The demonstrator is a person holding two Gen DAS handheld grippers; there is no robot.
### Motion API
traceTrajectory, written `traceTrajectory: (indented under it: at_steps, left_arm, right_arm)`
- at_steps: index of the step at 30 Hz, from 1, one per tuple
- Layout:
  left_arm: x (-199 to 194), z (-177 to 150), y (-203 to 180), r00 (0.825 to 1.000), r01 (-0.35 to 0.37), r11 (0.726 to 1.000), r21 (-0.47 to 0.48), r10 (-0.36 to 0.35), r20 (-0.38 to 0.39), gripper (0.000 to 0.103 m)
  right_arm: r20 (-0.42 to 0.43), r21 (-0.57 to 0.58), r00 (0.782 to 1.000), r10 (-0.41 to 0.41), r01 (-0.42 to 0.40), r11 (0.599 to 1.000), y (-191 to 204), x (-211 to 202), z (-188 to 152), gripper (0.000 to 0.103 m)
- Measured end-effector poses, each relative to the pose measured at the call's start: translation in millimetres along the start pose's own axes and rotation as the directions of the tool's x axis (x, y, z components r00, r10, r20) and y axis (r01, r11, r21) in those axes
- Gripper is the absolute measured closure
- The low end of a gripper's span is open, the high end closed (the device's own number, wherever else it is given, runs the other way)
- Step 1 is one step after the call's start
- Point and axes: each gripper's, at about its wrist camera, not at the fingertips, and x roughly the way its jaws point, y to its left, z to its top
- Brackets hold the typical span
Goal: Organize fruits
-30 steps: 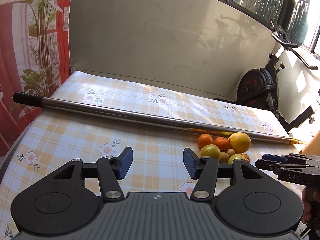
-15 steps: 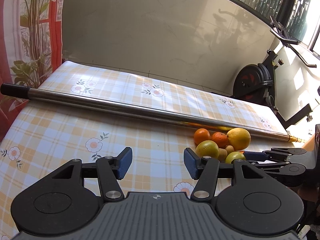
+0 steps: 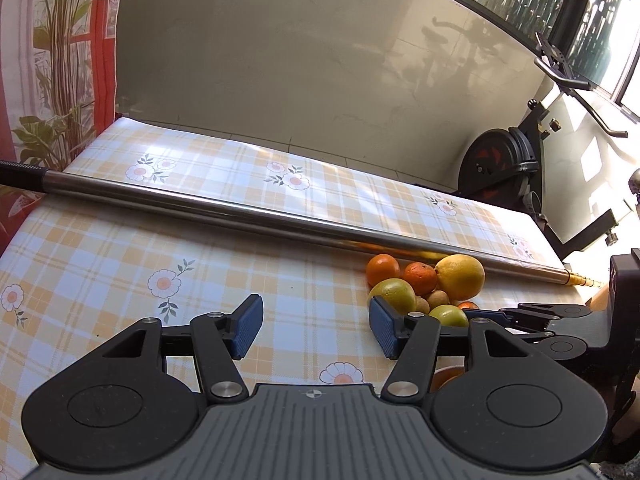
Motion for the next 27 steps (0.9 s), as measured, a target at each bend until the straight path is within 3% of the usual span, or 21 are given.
traceTrajectory:
  at_steps: [5, 11, 15, 18, 20, 22, 27]
  left_arm:
    - [2.8, 6.1, -11.8, 1.000, 0.009, 1.000, 0.015, -0.009, 0.011, 0.042]
    - [16.8, 15.7, -32.8, 0.999, 0.039, 0.999, 0.028, -0.038, -0.005, 0.042]
    - [43.0, 24.9, -52.9, 0.991, 0.117, 0.992, 0.047, -0.114, -0.064, 0.042]
    - [77.9, 33.1, -63.1, 0.976, 0.154, 0.988, -0.030, -0.157, -0.152, 0.048]
    - [98.2, 39.4, -68.0, 0.964, 0.175, 0.981, -0.084, -0.188, -0.186, 0.055]
    - [115.0, 44.2, -72.5, 0.956, 0.185, 0.974, -0.129, -0.208, -0.207, 0.056]
    - [142.7, 49.6, -87.4, 0.957, 0.157, 0.976, -0.152, -0.189, -0.222, 0.060]
  right_arm:
    - [0.015, 0.026, 1.000, 0.021, -0.021, 0.999, -6.4, -8.0, -4.9, 0.061]
    - [0.095, 0.079, 0.995, 0.000, -0.007, 0.997, -22.1, -37.5, -19.9, 0.061]
    - [0.126, 0.151, 0.992, -0.013, -0.006, 0.988, -39.9, -50.2, -31.3, 0.061]
    - [0.125, 0.195, 0.992, -0.019, -0.006, 0.981, -53.2, -52.4, -39.0, 0.061]
    - [0.124, 0.202, 0.992, -0.028, 0.003, 0.979, -58.5, -52.7, -43.6, 0.061]
    - [0.129, 0.208, 0.991, -0.032, 0.004, 0.978, -61.8, -53.6, -46.3, 0.061]
    - [0.146, 0.236, 0.989, -0.027, -0.009, 0.972, -70.4, -55.9, -50.5, 0.060]
